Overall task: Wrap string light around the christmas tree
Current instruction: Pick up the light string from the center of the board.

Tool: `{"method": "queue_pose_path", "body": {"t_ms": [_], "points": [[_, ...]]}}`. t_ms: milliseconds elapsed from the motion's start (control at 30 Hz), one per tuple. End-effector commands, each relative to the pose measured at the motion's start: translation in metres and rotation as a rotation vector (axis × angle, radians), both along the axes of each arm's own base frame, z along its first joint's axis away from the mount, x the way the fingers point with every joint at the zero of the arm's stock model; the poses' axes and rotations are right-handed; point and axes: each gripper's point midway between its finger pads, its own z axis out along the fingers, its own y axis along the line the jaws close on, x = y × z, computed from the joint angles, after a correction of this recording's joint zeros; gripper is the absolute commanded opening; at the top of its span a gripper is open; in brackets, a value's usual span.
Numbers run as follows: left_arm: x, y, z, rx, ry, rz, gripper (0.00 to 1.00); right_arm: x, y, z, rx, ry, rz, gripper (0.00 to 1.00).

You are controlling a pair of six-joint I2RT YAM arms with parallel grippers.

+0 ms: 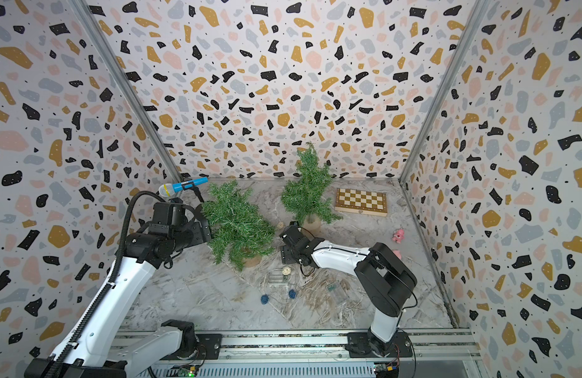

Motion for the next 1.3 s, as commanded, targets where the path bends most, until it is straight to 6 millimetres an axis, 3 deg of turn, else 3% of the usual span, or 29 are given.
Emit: {"method": "queue_pose_path", "body": {"t_ms": [0,333,700,933,1267], "points": [[0.001,-0.006,-0.002,-0.011,-0.01,-0.026,0.96,0.009,-0.003,0.004,-0.038,-0.021,-0.03,0.76],[0.0,-0.006,0.001,0.001,-0.009,-0.037,0.96,0.012,0.004,-0.02,-0.063,0.012,-0.021,0.73],[0.001,-0.003,0.009,0.021,-0.006,-0.032,0.96,0.004,0.007,-0.032,-0.037,0.04,-0.002,0.46],[-0.001,0.002,0.02,0.051,-0.016,-0.028,0.96,0.003,0.01,-0.016,0.001,0.017,0.01,0.31],[-0.002,0.005,0.031,0.066,-0.031,-0.022,0.97,-0.003,0.018,0.036,0.088,-0.047,0.062,0.21]]}}
